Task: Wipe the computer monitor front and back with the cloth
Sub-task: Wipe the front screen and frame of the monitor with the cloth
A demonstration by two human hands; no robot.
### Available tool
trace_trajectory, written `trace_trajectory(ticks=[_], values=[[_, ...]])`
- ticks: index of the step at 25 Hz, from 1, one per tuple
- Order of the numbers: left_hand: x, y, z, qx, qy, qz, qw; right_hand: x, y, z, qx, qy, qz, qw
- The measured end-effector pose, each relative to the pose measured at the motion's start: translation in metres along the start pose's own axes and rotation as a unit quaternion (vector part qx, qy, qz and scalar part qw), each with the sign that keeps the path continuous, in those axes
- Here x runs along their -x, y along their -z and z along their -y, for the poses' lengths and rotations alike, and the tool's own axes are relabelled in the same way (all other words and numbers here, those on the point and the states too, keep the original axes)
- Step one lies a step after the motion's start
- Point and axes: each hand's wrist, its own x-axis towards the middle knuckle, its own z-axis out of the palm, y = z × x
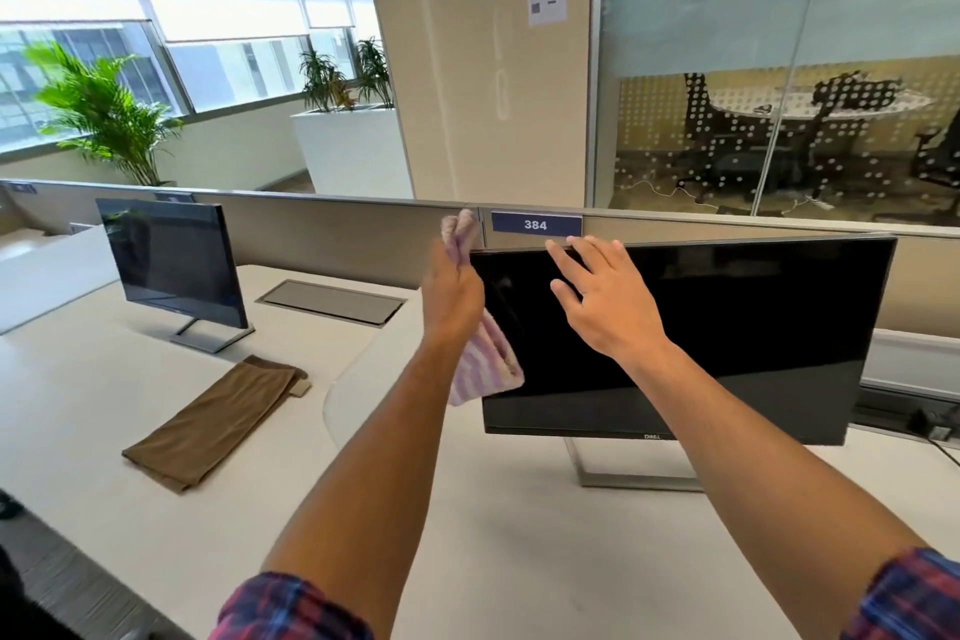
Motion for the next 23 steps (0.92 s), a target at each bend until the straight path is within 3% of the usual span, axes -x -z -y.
trace_trajectory(ticks=[7, 12, 23], values=[[0.027, -0.034, 0.057, 0.1, 0.197, 0.047, 0.974, 0.001, -0.005, -0.001, -0.012, 0.005, -0.027, 1.0], [0.057, -0.046, 0.103, 0.142, 0.242, 0.063, 0.958, 0.0, -0.011, -0.003, -0.012, 0.011, -0.033, 0.999], [0.108, -0.055, 0.179, 0.086, 0.342, 0.113, 0.929, -0.003, -0.016, -0.009, -0.01, 0.019, -0.039, 0.999]])
